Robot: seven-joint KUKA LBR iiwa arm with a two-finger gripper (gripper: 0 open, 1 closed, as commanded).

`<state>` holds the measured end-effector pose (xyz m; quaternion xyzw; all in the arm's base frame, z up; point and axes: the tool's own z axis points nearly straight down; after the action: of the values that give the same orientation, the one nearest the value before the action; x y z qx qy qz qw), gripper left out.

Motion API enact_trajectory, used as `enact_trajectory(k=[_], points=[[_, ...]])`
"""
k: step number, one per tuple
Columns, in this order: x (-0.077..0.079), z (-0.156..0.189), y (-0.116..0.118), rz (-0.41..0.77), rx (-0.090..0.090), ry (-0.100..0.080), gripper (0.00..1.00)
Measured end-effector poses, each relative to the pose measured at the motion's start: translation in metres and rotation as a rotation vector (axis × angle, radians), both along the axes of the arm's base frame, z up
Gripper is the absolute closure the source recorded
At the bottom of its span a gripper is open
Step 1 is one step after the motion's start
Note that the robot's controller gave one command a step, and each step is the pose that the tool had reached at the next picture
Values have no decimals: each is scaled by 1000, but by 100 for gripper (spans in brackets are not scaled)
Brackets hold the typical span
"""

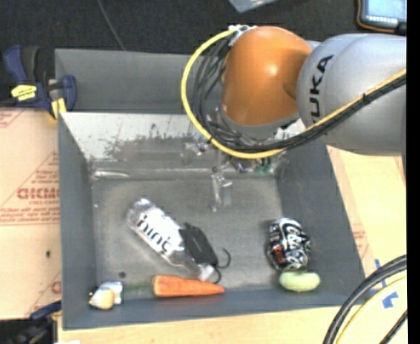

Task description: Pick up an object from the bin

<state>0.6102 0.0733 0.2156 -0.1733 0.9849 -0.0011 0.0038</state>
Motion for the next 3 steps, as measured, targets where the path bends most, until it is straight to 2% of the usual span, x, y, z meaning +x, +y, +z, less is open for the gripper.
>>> enact_trajectory(k=[1, 2, 3], points=[[-7, 12, 21, -68, 3, 20, 0], [-1, 63, 16, -130, 3, -2, 0], [-30, 24, 32, -56, 3, -2, 0]])
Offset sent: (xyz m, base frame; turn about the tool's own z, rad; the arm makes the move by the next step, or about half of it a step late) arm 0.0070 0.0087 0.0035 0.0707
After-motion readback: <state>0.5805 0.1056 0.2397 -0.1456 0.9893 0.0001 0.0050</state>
